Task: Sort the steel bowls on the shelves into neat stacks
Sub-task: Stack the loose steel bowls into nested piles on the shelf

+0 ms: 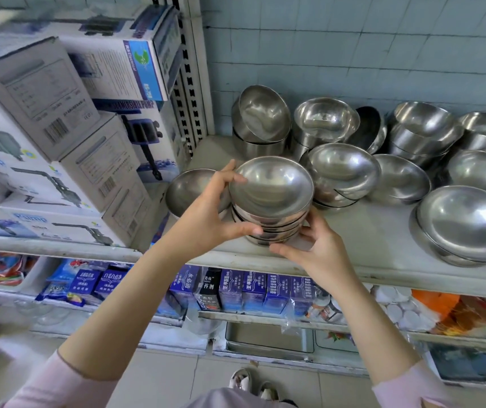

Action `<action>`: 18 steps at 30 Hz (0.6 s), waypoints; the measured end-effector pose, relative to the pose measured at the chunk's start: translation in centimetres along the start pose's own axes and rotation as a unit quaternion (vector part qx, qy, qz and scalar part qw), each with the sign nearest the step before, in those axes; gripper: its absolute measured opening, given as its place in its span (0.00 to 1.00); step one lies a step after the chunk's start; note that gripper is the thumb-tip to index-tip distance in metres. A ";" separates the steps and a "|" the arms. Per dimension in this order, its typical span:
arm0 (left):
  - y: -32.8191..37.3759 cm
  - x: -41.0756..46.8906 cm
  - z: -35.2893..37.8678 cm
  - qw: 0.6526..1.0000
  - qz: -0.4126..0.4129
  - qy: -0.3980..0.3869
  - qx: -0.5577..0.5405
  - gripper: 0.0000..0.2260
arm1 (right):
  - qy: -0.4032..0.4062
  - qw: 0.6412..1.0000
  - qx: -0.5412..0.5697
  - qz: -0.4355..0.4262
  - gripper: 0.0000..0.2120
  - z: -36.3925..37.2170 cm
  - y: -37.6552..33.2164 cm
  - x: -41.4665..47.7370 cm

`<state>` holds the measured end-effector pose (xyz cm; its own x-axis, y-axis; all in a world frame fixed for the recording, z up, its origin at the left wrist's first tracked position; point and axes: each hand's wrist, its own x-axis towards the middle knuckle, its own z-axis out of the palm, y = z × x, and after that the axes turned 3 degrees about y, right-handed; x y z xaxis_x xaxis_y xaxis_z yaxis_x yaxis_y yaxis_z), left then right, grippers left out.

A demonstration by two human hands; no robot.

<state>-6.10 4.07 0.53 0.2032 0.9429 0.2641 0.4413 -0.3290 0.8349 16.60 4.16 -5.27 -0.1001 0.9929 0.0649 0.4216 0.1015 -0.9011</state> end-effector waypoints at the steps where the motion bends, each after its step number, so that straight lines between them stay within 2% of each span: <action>1: 0.0 -0.1 0.0 1.000 0.004 -0.006 0.000 0.35 | -0.002 1.000 -0.002 -0.002 0.47 0.0 0.1 0.0; 4: -0.2 -0.1 0.3 1.000 0.006 -0.001 0.013 0.44 | -0.003 1.000 -0.003 -0.003 0.47 0.0 0.2 0.0; 13: -0.5 0.3 -0.4 0.997 0.007 0.023 0.077 0.42 | -0.008 1.000 0.006 -0.019 0.47 0.0 0.4 0.2; 18: -0.9 0.8 -0.8 0.997 0.019 -0.001 0.074 0.43 | -0.008 0.994 0.101 -0.027 0.52 0.1 -0.3 0.2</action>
<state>-6.99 5.11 0.38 0.2234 0.9294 0.2939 0.5565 -0.3691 0.7443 16.36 4.35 -4.99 -0.1325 0.9850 0.1106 0.2250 0.1385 -0.9644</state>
